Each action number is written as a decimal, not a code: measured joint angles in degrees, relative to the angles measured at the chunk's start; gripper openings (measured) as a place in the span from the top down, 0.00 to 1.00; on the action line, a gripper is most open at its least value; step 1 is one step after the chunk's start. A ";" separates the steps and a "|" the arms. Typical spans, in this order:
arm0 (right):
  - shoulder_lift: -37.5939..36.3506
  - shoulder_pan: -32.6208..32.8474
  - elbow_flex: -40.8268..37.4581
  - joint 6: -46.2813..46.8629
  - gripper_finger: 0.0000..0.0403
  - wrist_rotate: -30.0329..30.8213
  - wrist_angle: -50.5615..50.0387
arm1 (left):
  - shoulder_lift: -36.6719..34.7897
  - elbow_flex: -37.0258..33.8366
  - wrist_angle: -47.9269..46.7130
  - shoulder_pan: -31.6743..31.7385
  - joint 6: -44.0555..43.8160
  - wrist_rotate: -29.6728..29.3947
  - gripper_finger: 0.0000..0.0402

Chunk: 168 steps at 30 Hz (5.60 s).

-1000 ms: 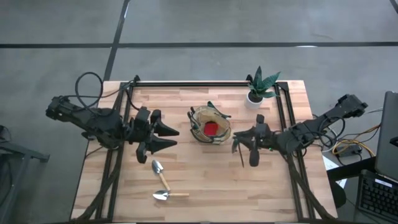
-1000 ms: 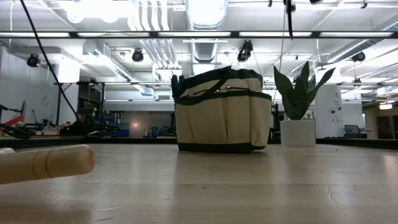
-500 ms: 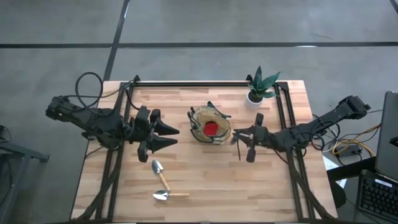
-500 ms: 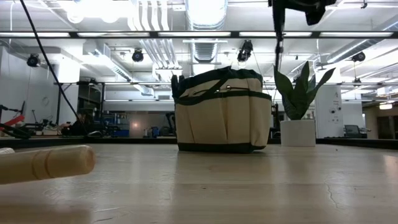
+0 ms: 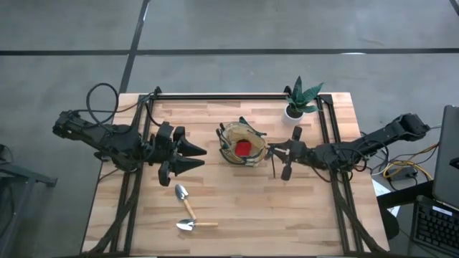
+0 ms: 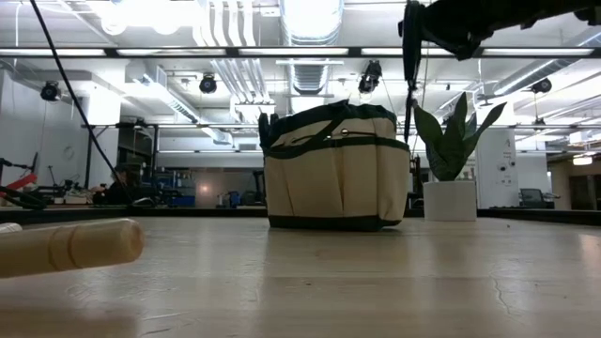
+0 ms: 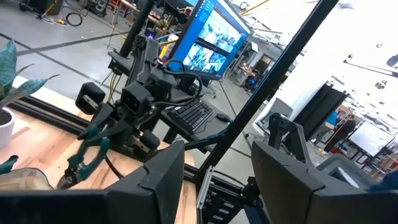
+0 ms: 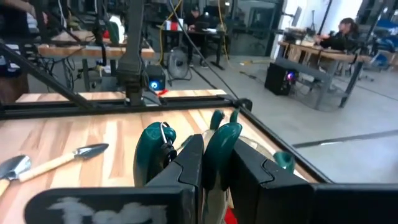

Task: Pick & Place Garden tools in Gardening bag
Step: Put the pruner into the right bag pocket, then put the top trowel into the front bag pocket

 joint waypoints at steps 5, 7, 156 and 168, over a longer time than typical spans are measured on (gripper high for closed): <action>0.12 -2.22 0.00 -0.51 0.90 -2.62 0.14 | 0.00 0.00 0.00 0.00 -0.27 0.04 0.53; 0.15 -2.82 0.00 -0.42 0.90 -4.52 0.72 | 0.00 0.00 0.00 0.00 -0.74 0.04 0.53; 9.27 -3.80 24.72 32.78 0.63 -13.45 -7.61 | 22.95 -0.11 -50.73 -3.70 15.55 23.88 0.53; 9.27 -0.76 24.61 34.90 0.63 -13.19 -8.20 | 28.61 -3.93 -51.65 -3.91 22.06 24.19 0.53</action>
